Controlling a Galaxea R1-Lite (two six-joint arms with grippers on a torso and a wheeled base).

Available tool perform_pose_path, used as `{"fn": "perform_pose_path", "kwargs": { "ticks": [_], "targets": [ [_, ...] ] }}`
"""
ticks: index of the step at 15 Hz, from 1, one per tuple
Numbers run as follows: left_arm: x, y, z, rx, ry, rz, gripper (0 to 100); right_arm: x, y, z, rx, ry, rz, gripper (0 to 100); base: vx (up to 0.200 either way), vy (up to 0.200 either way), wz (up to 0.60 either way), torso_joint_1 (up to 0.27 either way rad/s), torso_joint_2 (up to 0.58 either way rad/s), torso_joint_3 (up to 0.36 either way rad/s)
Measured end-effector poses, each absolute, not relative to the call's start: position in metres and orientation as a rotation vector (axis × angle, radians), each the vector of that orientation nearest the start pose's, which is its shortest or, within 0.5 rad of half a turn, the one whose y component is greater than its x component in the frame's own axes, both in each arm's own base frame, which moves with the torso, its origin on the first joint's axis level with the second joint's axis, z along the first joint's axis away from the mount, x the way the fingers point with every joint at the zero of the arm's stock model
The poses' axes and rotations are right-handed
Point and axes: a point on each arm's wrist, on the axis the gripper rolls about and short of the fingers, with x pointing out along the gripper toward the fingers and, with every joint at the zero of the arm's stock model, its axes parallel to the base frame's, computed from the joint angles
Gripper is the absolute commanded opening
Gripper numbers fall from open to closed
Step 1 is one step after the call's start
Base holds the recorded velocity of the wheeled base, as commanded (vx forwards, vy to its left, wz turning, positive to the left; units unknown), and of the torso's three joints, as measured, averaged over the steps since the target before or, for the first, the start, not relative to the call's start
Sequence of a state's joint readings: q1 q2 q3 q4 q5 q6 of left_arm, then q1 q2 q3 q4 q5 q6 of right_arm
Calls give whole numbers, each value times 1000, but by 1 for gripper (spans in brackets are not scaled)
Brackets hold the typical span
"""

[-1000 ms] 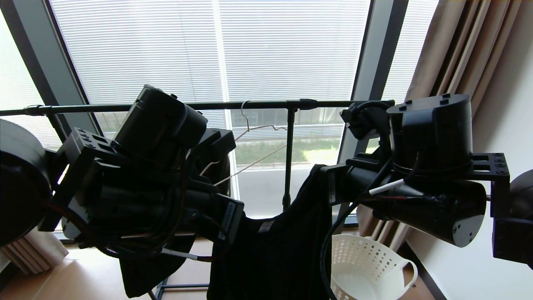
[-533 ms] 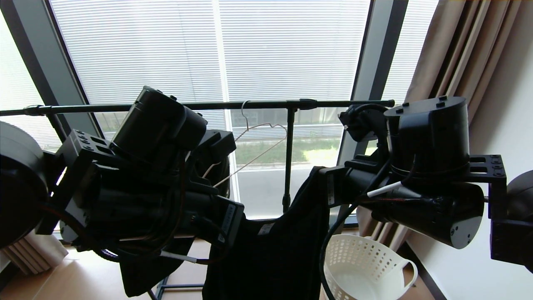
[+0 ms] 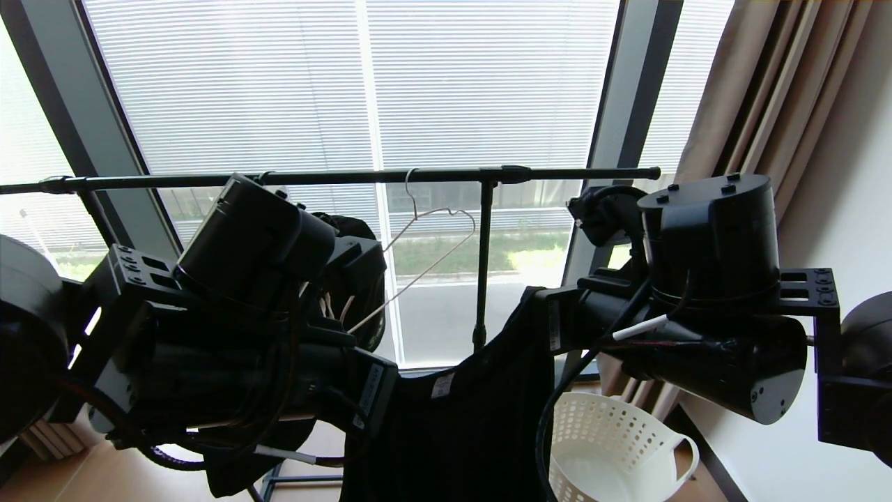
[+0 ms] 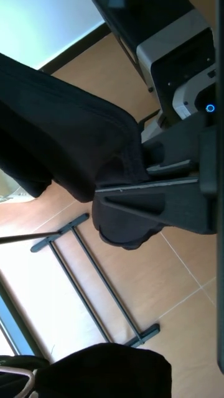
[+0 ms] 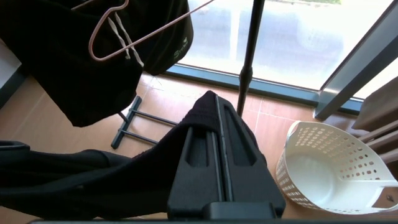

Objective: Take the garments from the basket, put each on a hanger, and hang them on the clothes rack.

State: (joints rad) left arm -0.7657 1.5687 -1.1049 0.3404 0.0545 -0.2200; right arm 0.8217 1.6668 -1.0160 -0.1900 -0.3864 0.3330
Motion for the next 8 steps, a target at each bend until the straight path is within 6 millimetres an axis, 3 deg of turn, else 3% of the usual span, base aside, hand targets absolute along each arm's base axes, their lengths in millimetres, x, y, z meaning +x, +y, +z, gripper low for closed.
{"fn": "perform_pose_path", "kwargs": {
  "ticks": [8],
  "targets": [
    [186, -174, 211, 64, 783, -572, 0, 211, 216, 193, 50, 496, 371, 0, 0, 0, 0, 0, 0, 0]
  ]
}}
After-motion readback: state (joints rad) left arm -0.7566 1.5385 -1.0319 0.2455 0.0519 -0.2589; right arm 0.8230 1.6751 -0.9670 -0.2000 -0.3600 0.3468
